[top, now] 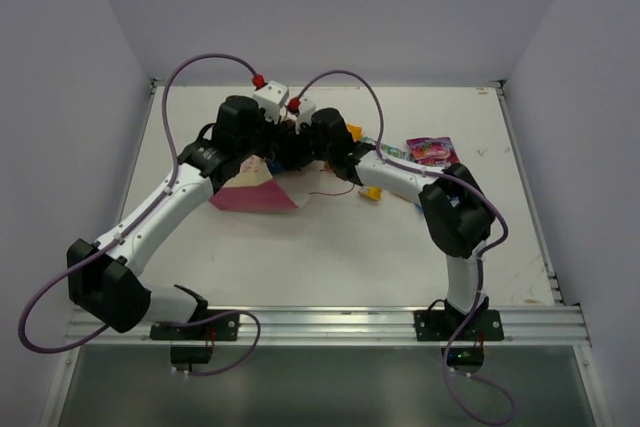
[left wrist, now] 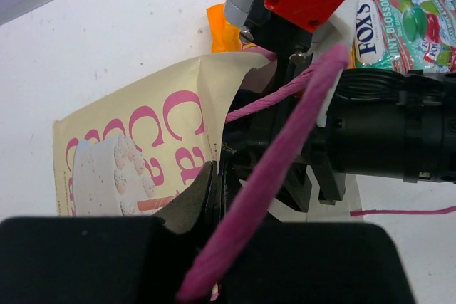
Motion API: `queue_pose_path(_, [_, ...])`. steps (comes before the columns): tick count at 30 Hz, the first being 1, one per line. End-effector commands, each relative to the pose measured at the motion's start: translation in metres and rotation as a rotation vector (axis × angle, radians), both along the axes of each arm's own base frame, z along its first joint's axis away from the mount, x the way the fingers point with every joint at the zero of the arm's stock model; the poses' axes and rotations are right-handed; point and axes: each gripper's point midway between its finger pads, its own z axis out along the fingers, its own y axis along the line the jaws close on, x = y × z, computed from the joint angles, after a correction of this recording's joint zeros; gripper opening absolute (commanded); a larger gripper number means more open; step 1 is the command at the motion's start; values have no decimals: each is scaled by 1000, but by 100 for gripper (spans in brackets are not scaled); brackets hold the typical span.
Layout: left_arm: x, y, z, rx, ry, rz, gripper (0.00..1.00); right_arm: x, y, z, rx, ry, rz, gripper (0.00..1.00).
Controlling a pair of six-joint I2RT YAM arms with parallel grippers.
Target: Take the snacks out of the paper bag
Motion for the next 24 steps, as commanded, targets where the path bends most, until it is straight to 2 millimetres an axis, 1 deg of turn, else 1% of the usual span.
queue_pose_path(1, [-4, -5, 31, -70, -54, -19, 0, 6, 15, 17, 46, -58, 52, 41])
queue_pose_path(3, [-1, -1, 30, -63, -63, 3, 0, 0, 11, 23, 52, -65, 58, 27])
queue_pose_path(4, [0, 1, 27, -56, -62, 12, 0, -2, 8, 29, 55, -77, 57, 14])
queue_pose_path(5, [2, 5, 23, -40, -65, 33, 0, -7, 3, 27, 46, -74, 59, 8])
queue_pose_path(6, [5, 7, 19, -29, -66, 49, 0, -13, -3, 48, 59, -104, 54, 2])
queue_pose_path(7, [6, 10, 13, -13, -57, 64, 0, -17, -8, 56, 62, -108, 56, 0])
queue_pose_path(8, [10, 16, 7, 13, -50, 96, 0, -23, -13, 61, 59, -110, 59, 0])
queue_pose_path(9, [11, 19, 3, 27, -47, 112, 0, -30, -22, 83, 65, -135, 58, 0])
queue_pose_path(11, [16, 28, -5, 67, -45, 160, 0, -36, -35, 99, 60, -140, 51, 0])
queue_pose_path(12, [19, 31, -11, 84, -36, 173, 0, -40, -44, 101, 40, -124, 43, 0])
queue_pose_path(13, [20, 34, -16, 100, -29, 184, 0, -37, -57, 123, 61, -155, 16, 0])
queue_pose_path(15, [24, 40, -27, 133, -11, 216, 0, -42, -75, 128, 48, -116, -3, 0])
queue_pose_path(16, [25, 41, -32, 142, -4, 222, 0, -40, -91, 144, 66, -127, -20, 0])
queue_pose_path(17, [27, 43, -37, 154, 5, 234, 0, -39, -100, 155, 75, -131, -34, 0])
queue_pose_path(18, [27, 45, -42, 162, 13, 238, 0, -38, -110, 159, 73, -117, -52, 0])
queue_pose_path(19, [28, 44, -44, 165, 16, 240, 0, -32, -125, 167, 78, -120, -82, 0])
queue_pose_path(20, [28, 46, -48, 175, 25, 248, 0, -32, -133, 188, 98, -147, -90, 0])
queue_pose_path(21, [28, 47, -51, 179, 31, 251, 0, -31, -142, 190, 87, -129, -108, 0])
queue_pose_path(22, [28, 47, -54, 183, 35, 254, 0, -24, -155, 199, 94, -135, -138, 0])
queue_pose_path(23, [29, 50, -56, 192, 37, 267, 0, -24, -161, 217, 115, -159, -141, 0])
queue_pose_path(24, [29, 52, -56, 195, 37, 272, 0, -22, -167, 222, 122, -154, -158, 0])
